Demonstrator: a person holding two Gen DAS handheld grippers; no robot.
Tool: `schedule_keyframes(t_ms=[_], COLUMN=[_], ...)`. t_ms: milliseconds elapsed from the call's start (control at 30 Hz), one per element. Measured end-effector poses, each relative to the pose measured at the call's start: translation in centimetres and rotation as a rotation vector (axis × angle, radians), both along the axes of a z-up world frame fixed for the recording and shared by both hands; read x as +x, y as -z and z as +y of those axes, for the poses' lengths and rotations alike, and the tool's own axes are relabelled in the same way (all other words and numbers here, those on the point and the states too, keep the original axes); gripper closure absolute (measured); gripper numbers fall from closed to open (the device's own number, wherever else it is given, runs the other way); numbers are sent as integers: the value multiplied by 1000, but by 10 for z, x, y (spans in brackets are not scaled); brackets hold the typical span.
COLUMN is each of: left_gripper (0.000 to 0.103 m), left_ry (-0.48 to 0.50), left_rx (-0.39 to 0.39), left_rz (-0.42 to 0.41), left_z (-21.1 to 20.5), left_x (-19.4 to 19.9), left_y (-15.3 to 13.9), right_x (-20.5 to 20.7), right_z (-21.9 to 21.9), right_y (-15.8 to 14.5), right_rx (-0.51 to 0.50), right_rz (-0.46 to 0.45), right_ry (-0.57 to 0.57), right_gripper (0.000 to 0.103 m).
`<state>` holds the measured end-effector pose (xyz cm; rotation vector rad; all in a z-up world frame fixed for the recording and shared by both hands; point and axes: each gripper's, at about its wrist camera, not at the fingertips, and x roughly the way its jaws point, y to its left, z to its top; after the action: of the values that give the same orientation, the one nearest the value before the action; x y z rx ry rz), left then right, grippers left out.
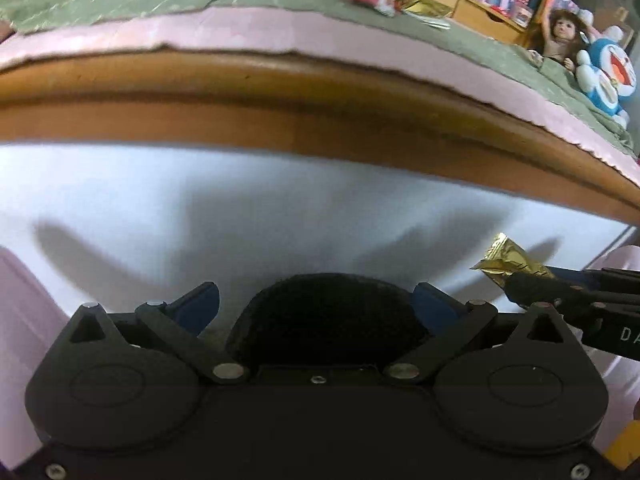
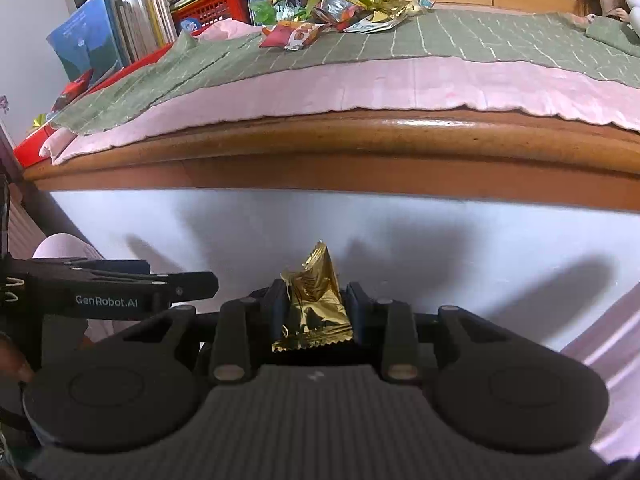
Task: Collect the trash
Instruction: 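Open both tools to drop the packet and tissue below the bed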
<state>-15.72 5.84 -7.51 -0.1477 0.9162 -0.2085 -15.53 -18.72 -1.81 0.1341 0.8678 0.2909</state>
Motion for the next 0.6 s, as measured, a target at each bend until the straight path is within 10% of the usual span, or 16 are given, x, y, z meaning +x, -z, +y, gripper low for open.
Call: schedule_keyframes(t_ms=[200,367,600], left_gripper=[0,0,0], left_ry=[-45,-62,-68], left_rx=[-70,-15,13], left_rz=[52,62,79], left_z=[14,12,11], left_x=[0,0,-7], left_y=[5,8,10], right_x=[1,3,14], right_z=[3,13,7], right_y=[4,2,14], right_rx=[-1,-34,18], right_rz=[15,8,115], right_ry=[-12,-12,13], right_gripper=[59,0,0])
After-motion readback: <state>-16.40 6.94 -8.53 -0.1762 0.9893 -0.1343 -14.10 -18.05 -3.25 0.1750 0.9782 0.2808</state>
